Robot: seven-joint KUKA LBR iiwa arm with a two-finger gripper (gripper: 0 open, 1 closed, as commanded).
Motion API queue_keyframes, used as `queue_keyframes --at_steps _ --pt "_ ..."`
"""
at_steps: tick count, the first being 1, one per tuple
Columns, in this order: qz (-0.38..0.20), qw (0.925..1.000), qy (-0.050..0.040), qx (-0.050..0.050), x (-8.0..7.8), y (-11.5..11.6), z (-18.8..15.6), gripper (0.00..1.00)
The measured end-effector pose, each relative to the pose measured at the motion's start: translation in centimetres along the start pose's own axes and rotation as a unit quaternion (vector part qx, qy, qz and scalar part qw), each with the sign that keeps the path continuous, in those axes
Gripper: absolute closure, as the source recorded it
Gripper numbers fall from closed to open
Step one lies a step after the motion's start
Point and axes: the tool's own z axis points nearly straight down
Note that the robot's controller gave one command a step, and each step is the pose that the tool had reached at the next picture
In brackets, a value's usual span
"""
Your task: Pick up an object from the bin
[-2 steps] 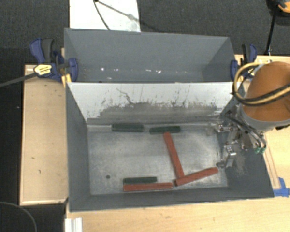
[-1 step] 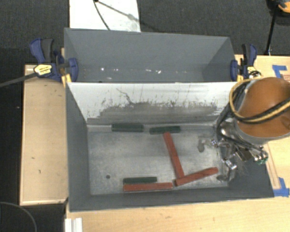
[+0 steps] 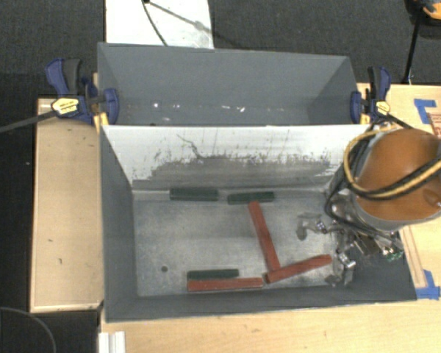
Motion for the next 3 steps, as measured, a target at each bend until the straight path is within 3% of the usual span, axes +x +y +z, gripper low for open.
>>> queue_keyframes --at_steps 1,2,3 --pt "-0.156 0.9877 -0.0006 0.001 -0.3 0.0 4.9 0.0" --pt "-0.136 0.9907 -0.0018 0.001 -1.0 -0.1 6.6 1.0" --pt "-0.136 0.9906 -0.0018 0.001 -1.0 -0.1 6.6 1.0"
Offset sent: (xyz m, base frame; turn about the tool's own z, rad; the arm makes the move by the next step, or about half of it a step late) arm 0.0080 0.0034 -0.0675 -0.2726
